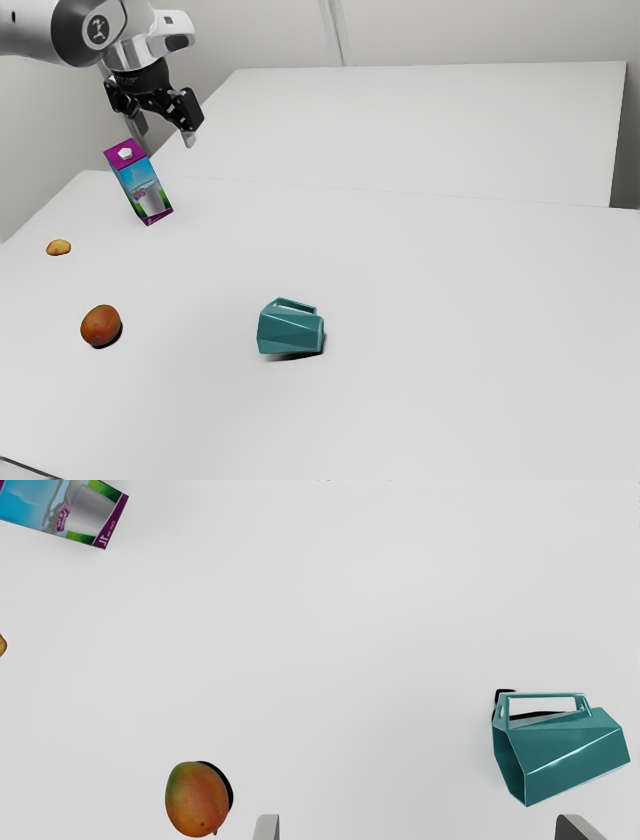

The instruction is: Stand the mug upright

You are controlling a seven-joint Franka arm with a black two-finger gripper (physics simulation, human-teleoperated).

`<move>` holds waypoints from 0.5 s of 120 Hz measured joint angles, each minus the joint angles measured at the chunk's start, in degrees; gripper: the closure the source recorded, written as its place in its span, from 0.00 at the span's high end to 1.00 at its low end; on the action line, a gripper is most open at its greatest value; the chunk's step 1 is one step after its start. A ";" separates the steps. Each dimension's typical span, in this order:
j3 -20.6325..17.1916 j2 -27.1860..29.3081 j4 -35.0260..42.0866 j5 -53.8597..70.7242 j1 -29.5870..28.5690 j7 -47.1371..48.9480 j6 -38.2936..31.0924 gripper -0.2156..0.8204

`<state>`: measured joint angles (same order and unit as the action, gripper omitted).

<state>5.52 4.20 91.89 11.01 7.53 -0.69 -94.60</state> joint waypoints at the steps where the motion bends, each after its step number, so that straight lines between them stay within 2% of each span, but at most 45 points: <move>1: 0.00 0.00 0.01 0.00 0.01 -0.03 -0.02 0.79; 29: 0.01 -0.15 0.51 0.03 0.03 -0.61 -0.57 0.79; 60: 0.51 -0.17 5.56 -2.48 -1.07 -1.07 -3.25 0.79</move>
<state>6.03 4.03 97.46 8.52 6.45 -1.77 -97.85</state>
